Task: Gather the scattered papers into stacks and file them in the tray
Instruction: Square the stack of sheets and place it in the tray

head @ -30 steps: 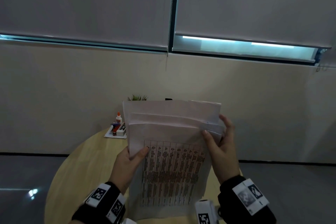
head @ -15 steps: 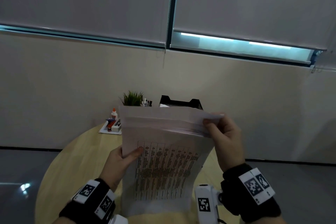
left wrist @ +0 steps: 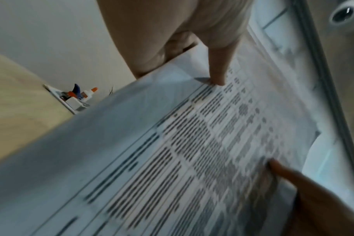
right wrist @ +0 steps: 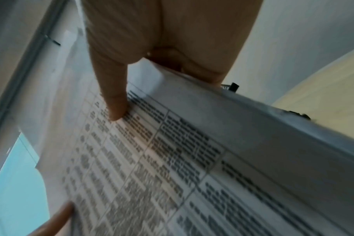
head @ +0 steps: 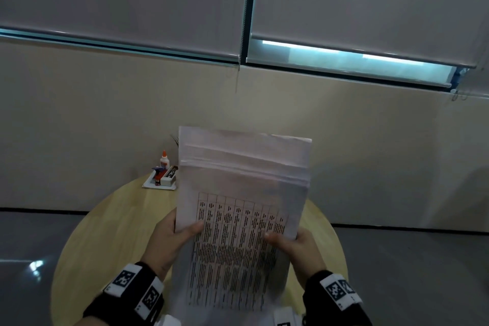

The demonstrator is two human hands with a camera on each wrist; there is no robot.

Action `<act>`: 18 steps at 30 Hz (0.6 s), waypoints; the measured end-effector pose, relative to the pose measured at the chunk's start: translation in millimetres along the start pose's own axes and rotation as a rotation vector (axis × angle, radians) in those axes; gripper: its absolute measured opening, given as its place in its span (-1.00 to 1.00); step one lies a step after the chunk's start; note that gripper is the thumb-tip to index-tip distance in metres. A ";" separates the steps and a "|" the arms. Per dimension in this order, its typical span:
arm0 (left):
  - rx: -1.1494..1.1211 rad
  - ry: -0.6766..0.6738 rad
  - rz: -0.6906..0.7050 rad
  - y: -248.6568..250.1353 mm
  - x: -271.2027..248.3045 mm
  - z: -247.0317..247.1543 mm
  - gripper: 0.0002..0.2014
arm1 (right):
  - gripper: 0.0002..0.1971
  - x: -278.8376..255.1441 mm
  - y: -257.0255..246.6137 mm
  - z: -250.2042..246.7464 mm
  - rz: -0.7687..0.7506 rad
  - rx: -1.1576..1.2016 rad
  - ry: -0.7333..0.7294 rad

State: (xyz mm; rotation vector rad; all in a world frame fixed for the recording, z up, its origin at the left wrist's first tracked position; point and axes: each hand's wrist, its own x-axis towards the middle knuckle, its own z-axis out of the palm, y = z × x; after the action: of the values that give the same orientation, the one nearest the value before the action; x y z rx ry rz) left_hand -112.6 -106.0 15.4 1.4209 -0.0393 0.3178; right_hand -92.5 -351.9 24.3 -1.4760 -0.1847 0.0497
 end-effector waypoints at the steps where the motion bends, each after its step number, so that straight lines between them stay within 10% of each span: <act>1: 0.011 0.021 -0.002 -2.9 -2.8 1.0 -0.56 | -0.83 -1.2 3.4 3.4 0.003 -0.018 0.027; 18: 0.031 0.232 0.121 18.1 -34.0 19.6 -0.69 | -0.85 -22.9 0.9 22.0 -0.078 0.014 0.153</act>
State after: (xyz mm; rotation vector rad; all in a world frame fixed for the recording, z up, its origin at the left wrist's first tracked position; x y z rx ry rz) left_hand -146.3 -129.6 28.6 1.4067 0.0695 0.5837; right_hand -118.4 -333.5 23.1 -1.4510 -0.1170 -0.1241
